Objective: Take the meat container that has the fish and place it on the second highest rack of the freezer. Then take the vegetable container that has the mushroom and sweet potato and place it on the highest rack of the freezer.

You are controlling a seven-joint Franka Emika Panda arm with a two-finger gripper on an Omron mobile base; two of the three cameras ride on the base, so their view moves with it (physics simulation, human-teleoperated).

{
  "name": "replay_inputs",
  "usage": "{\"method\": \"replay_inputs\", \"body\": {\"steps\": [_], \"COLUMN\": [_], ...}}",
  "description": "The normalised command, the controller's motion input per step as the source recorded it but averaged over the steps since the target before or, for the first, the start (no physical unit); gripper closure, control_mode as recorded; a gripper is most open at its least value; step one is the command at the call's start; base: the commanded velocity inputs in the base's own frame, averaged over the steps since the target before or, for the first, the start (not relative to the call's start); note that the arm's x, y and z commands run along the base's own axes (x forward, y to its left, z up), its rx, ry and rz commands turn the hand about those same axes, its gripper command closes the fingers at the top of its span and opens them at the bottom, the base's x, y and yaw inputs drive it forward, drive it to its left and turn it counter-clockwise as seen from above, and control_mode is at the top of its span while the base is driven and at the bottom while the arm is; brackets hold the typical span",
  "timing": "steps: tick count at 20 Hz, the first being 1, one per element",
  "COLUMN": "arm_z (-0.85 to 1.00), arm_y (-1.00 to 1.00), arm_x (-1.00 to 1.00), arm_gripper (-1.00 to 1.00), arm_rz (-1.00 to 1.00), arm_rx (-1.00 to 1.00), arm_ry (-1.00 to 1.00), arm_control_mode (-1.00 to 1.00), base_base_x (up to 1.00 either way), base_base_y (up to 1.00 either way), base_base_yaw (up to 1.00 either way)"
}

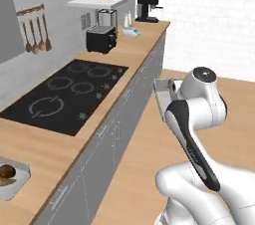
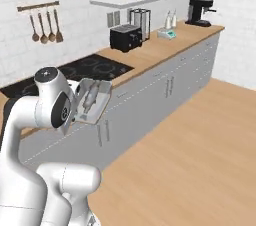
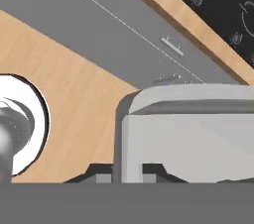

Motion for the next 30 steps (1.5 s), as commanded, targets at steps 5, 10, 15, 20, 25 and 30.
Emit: {"method": "replay_inputs", "body": {"steps": [5, 10, 15, 20, 25, 30], "arm_z": [0.0, 0.0, 0.0, 0.0, 0.0, 0.0], "arm_y": [0.0, 0.0, 0.0, 0.0, 0.0, 0.0], "arm_x": [0.0, 0.0, 0.0, 0.0, 0.0, 0.0], "arm_gripper": [1.0, 1.0, 1.0, 1.0, 1.0, 1.0], "arm_rz": [0.0, 0.0, 0.0, 0.0, 0.0, 0.0], "arm_rx": [0.0, 0.0, 0.0, 0.0, 0.0, 0.0], "arm_ry": [0.0, 0.0, 0.0, 0.0, 0.0, 0.0], "arm_control_mode": [1.0, 1.0, 1.0, 1.0, 1.0, 1.0], "base_base_x": [0.0, 0.0, 0.0, 0.0, -0.04, -0.05], "base_base_y": [-0.33, -0.24, -0.19, -0.25, -0.33, -0.5], "base_base_yaw": [-0.89, -0.85, -0.87, -0.87, -0.84, -0.81]}}
